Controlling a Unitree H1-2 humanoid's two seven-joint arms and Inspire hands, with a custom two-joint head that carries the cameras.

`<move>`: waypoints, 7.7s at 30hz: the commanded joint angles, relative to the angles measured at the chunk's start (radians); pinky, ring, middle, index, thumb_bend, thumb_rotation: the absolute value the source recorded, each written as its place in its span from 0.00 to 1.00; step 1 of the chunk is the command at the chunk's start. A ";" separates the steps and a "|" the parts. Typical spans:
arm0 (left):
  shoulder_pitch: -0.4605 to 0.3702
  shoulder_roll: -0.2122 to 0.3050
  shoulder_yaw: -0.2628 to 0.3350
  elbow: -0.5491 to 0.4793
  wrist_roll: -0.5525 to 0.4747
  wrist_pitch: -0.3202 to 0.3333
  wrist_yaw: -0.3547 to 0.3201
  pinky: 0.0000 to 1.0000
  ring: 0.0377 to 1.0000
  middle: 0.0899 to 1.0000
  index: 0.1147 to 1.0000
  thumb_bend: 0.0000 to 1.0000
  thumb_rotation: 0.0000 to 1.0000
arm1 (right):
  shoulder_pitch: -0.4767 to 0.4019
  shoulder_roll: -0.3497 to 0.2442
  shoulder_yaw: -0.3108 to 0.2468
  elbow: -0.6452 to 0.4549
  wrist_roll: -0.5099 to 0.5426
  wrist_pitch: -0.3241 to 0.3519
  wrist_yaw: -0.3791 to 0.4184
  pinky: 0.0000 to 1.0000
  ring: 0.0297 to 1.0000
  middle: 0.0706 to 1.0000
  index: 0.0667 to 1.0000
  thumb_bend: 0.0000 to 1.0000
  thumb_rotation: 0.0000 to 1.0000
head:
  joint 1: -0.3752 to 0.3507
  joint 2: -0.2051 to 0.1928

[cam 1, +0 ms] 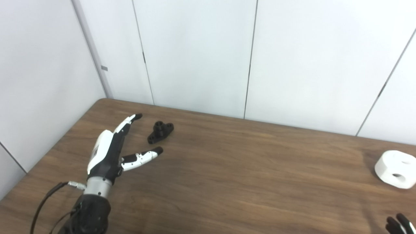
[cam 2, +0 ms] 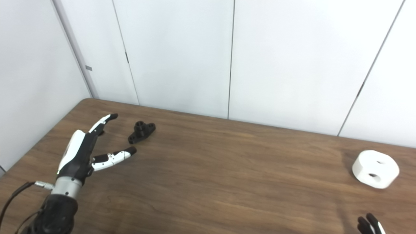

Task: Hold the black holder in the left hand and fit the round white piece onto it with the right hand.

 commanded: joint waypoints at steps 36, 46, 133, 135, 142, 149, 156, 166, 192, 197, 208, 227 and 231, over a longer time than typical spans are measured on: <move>-0.402 0.077 -0.168 0.615 0.214 0.006 0.129 1.00 0.96 0.91 0.79 0.90 0.44 | 0.021 0.029 0.018 0.015 -0.005 -0.012 -0.019 0.95 0.93 0.89 0.92 0.80 1.00 | -0.022 0.022; -0.453 0.080 -0.218 0.708 0.242 0.055 0.142 1.00 0.95 0.89 0.76 0.89 0.41 | 0.026 0.029 0.018 0.004 -0.007 -0.003 -0.020 0.95 0.92 0.89 0.92 0.83 0.98 | -0.025 0.030; -0.347 0.069 -0.294 0.389 0.196 0.112 -0.127 0.82 0.87 0.77 0.42 0.52 0.05 | 0.053 0.045 0.050 -0.063 -0.012 0.015 -0.038 1.00 1.00 0.96 1.00 0.62 1.00 | -0.079 0.092; -0.331 0.057 -0.290 0.341 0.221 0.113 -0.167 0.83 0.89 0.78 0.42 0.52 0.05 | 0.053 0.047 0.051 -0.065 -0.014 0.016 -0.040 1.00 1.00 0.96 1.00 0.61 1.00 | -0.086 0.096; -0.247 0.027 -0.294 0.144 0.259 0.113 -0.316 0.83 0.89 0.80 0.42 0.52 0.04 | 0.056 0.055 0.057 -0.075 -0.018 0.028 -0.053 1.00 1.00 0.94 1.00 0.62 1.00 | -0.118 0.113; -0.159 0.024 -0.350 0.005 0.254 0.100 -0.392 0.84 0.90 0.81 0.42 0.52 0.04 | 0.051 0.058 0.071 -0.089 -0.039 0.051 -0.069 1.00 1.00 0.93 1.00 0.63 0.99 | -0.175 0.140; -0.081 0.012 -0.434 -0.076 0.262 0.039 -0.416 0.82 0.89 0.79 0.42 0.52 0.04 | 0.055 0.056 0.087 -0.103 -0.064 0.046 -0.082 1.00 1.00 0.92 1.00 0.60 0.96 | -0.235 0.180; -0.027 0.014 -0.565 -0.157 0.349 -0.027 -0.487 0.83 0.86 0.77 0.42 0.52 0.05 | 0.058 0.050 0.099 -0.130 -0.076 0.068 -0.093 1.00 0.96 0.90 1.00 0.61 0.94 | -0.279 0.226; 0.041 -0.102 -0.673 -0.037 0.547 -0.322 -0.343 0.87 0.83 0.75 0.42 0.52 0.05 | 0.058 0.050 0.109 -0.190 -0.073 0.137 -0.090 1.00 0.97 0.90 0.98 0.64 0.92 | -0.344 0.296; 0.051 -0.120 -0.662 -0.026 0.542 -0.330 -0.327 0.88 0.83 0.75 0.42 0.52 0.05 | 0.053 0.045 0.106 -0.189 -0.069 0.139 -0.090 1.00 0.97 0.90 0.98 0.64 0.91 | -0.354 0.298; 0.050 -0.140 -0.598 0.014 0.442 -0.329 -0.323 0.88 0.84 0.75 0.42 0.52 0.05 | -0.006 0.016 0.073 -0.285 -0.069 0.257 -0.088 1.00 0.99 0.92 0.98 0.63 0.86 | -0.378 0.295; 0.050 -0.129 -0.580 0.119 0.327 -0.412 -0.277 0.89 0.84 0.76 0.42 0.52 0.05 | -0.164 -0.105 -0.053 -0.345 -0.100 0.417 -0.049 1.00 0.99 0.93 0.94 0.63 0.79 | -0.479 0.209; 0.053 -0.123 -0.579 0.121 0.334 -0.421 -0.265 0.88 0.83 0.75 0.42 0.52 0.05 | -0.234 -0.163 -0.088 -0.331 -0.123 0.466 -0.045 1.00 1.00 0.95 0.97 0.63 0.78 | -0.509 0.193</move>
